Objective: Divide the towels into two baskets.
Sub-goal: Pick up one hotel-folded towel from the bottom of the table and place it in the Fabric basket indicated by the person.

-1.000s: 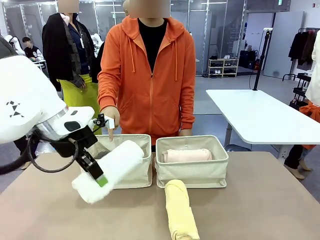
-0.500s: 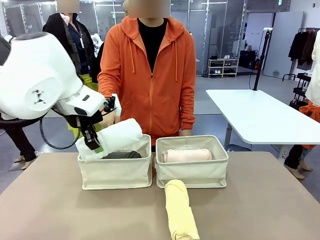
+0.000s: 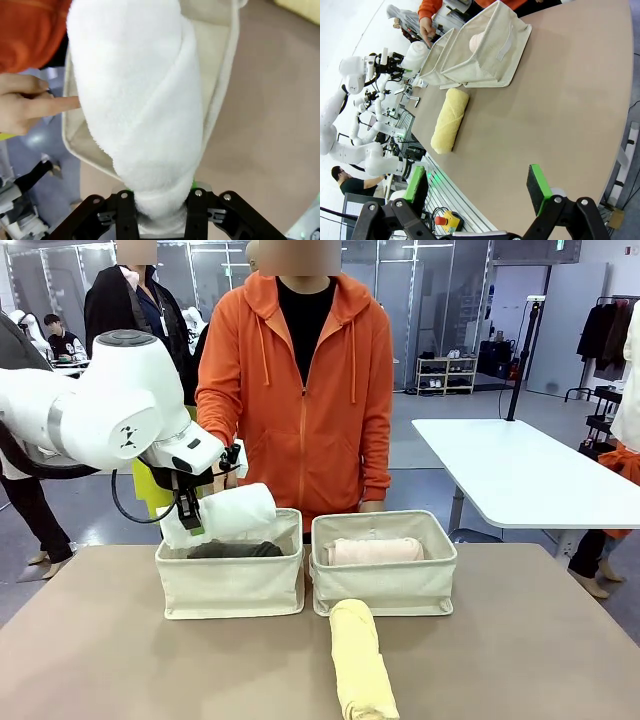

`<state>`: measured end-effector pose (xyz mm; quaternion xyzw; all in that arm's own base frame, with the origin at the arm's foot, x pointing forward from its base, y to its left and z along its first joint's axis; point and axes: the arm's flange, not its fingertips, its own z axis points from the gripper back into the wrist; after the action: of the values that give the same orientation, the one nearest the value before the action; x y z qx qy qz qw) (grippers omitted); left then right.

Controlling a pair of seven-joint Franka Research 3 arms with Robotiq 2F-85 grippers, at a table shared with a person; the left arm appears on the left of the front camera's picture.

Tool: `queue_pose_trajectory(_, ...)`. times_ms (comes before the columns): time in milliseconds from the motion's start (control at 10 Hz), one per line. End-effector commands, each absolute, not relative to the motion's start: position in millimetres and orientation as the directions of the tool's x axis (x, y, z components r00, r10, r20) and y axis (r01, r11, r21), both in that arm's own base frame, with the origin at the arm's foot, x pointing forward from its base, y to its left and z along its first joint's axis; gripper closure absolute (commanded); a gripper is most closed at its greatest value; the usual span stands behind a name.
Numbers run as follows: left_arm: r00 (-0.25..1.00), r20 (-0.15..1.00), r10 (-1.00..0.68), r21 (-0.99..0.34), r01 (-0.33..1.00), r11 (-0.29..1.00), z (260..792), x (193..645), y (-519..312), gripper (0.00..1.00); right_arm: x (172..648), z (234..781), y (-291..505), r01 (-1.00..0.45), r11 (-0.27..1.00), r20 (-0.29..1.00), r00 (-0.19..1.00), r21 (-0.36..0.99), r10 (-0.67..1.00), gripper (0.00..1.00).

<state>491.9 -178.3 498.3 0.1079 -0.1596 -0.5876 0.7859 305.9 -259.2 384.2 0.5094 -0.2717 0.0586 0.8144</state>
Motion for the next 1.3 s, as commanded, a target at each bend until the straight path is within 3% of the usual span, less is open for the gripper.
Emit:
queue_pose_trajectory(0,0.192,0.129,-0.973,0.320,0.921,0.224,498.8,516.5,-173.7,0.63,302.2,388.6,-258.2,-0.355,0.472,0.485,0.855,0.807,-0.185,0.00)
queue_pose_trajectory(400,0.112,0.097,-0.989,0.208,0.969,0.130,458.4,548.0,-194.6,0.59,302.2,388.6,-258.2,-0.355,0.472,0.485,0.855,0.807,-0.185,0.00)
queue_pose_trajectory(500,0.107,0.099,-0.989,0.184,0.975,0.124,454.3,549.6,-194.0,0.28,302.2,388.6,-258.2,-0.355,0.472,0.485,0.855,0.807,-0.185,0.00)
queue_pose_trajectory(600,0.109,0.065,-0.992,0.198,0.973,0.119,452.3,550.0,-193.4,0.25,302.2,388.6,-258.2,-0.355,0.472,0.485,0.855,0.807,-0.185,0.00)
queue_pose_trajectory(700,0.118,0.065,-0.991,0.190,0.973,0.128,452.7,550.6,-193.8,0.00,302.2,388.6,-258.2,-0.355,0.472,0.485,0.855,0.807,-0.185,0.00)
queue_pose_trajectory(900,0.121,0.067,-0.990,0.193,0.972,0.132,454.8,549.9,-197.1,0.00,302.2,388.6,-258.2,-0.355,0.472,0.485,0.855,0.807,-0.185,0.00)
queue_pose_trajectory(1000,0.126,0.069,-0.990,0.194,0.971,0.137,455.8,549.3,-198.1,0.05,302.2,388.6,-258.2,-0.355,0.472,0.485,0.855,0.807,-0.185,0.00)
queue_pose_trajectory(1200,0.154,0.106,-0.982,0.202,0.964,0.172,462.5,542.6,-193.3,0.00,302.2,388.6,-258.2,-0.355,0.472,0.485,0.855,0.807,-0.185,0.00)
